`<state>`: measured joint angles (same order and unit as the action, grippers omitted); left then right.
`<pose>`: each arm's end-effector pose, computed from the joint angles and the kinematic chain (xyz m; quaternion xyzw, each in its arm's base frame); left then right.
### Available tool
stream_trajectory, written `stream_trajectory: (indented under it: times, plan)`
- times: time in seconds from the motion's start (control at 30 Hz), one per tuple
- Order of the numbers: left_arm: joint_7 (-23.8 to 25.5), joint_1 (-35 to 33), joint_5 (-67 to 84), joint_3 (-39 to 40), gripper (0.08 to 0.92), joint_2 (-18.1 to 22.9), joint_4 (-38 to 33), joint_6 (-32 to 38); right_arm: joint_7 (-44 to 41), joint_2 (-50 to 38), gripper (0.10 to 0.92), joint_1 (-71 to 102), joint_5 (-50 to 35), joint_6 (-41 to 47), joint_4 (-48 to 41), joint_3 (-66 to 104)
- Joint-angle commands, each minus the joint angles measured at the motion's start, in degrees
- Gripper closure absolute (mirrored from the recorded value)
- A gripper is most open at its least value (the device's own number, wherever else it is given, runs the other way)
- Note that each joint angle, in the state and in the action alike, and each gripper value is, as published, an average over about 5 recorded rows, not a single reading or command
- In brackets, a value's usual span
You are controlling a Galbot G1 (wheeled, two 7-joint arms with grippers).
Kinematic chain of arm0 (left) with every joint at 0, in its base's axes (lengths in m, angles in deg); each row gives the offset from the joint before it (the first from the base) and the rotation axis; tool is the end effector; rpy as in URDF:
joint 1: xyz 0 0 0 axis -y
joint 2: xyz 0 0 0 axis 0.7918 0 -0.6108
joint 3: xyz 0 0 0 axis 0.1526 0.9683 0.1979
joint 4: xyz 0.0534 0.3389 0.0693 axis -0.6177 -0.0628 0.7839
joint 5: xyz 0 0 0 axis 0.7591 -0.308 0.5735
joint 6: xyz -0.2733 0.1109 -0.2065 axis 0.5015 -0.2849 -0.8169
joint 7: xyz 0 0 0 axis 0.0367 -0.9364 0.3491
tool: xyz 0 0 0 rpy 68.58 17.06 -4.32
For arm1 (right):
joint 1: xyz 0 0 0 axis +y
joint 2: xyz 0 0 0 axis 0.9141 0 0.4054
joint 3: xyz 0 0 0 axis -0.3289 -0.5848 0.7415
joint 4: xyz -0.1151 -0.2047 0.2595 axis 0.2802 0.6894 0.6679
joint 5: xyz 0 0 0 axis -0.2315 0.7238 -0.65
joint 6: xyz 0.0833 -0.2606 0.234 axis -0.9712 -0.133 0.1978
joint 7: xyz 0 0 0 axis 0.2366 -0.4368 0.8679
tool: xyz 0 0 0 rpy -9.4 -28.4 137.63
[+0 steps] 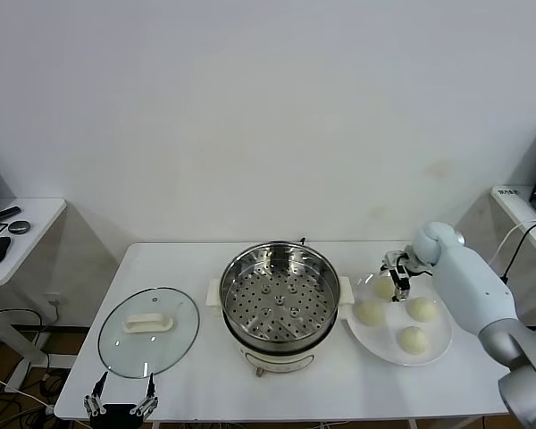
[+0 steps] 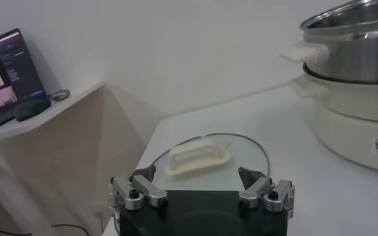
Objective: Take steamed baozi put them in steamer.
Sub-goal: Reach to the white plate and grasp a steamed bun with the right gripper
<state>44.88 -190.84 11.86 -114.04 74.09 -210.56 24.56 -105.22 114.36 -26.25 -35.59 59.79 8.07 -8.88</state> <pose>0.0856 0.0525 -0.3151 0.0747 -0.9705 -0.1460 0.1765 0.5884 -0.1709 -0.2527 0.4798 -0.5337 0.5897 0.3704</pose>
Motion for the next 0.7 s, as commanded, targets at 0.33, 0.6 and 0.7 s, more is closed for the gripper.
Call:
stream_trajectory:
  times: [0.33,0.6,0.7]
  plan:
    - [0.19,0.28,1.16,-0.08,0.177,-0.04,0.15,-0.38,0.58,0.23,0.203,-0.11,2.18,-0.39,-1.49,0.78]
    - [0.09,0.25,1.12,0.14,0.177,0.00,0.41,-0.37,0.79,0.27,0.235,0.56,1.48,0.06,-0.42,0.87]
    - [0.06,0.25,1.07,0.14,0.177,0.03,0.43,-0.36,0.83,0.35,0.324,0.62,1.37,0.05,-0.46,0.85]
